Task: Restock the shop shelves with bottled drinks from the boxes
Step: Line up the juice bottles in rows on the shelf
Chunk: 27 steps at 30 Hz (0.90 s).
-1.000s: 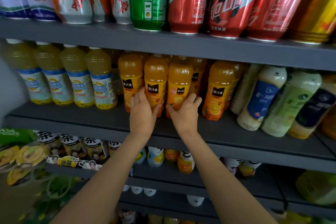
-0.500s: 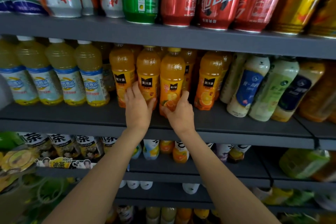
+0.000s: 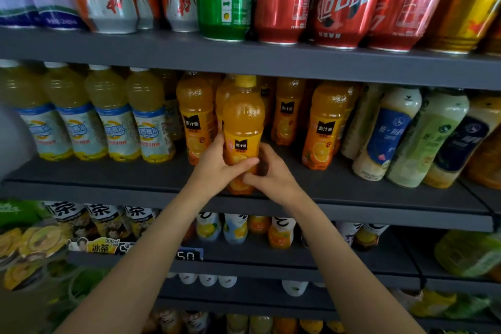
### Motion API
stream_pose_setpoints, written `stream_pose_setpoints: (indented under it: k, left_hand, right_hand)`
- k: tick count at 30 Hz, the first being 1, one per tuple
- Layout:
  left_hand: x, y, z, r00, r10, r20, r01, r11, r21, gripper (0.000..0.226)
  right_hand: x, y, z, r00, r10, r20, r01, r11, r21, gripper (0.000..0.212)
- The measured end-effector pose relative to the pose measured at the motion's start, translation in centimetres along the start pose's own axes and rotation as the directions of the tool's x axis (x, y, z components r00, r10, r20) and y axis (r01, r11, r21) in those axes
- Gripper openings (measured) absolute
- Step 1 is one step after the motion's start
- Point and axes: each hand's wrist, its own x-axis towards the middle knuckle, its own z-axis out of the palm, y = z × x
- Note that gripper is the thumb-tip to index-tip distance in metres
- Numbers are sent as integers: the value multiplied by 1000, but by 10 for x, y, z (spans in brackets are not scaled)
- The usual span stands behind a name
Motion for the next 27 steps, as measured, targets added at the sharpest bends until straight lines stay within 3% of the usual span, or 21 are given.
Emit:
stream_pose_setpoints:
  k: [3, 9, 11, 15, 17, 19, 22, 25, 27]
  left_hand:
    - [-2, -5, 1, 998, 44, -44, -43, 999, 31, 69]
    - [-8, -1, 9, 965, 1, -263, 23, 996, 90, 75]
    - [-6, 1, 8, 974, 13, -228, 11, 995, 103, 71]
    - [1, 3, -10, 998, -12, -69, 16, 998, 62, 62]
    - [2, 6, -17, 1000, -26, 16, 25, 999, 35, 61]
    - [0, 9, -15, 999, -19, 51, 16, 998, 63, 66]
    - [-5, 12, 2, 998, -20, -62, 31, 983, 182, 76]
    - [-4, 14, 9, 980, -31, -195, 70, 978, 195, 74]
    - [-3, 12, 5, 987, -15, -162, 49, 978, 205, 72]
  right_hand:
    - [3, 0, 2, 1000, -21, -14, 21, 1000, -19, 60]
    - [3, 7, 14, 964, -141, -224, 80, 961, -264, 55]
    - [0, 11, 12, 975, -142, -171, 93, 960, -263, 57]
    - [-2, 14, 0, 999, -36, -38, 35, 999, -17, 63]
    - [-2, 13, 4, 994, -32, -107, 28, 999, -39, 66]
    - [-1, 11, 14, 963, -66, -263, 23, 986, -164, 65]
    - [-3, 6, 32, 909, -116, -399, -16, 949, -314, 63]
    - [-7, 10, 24, 951, -178, -253, 74, 924, -374, 67]
    - [-6, 11, -3, 984, -136, -117, 96, 950, -297, 63]
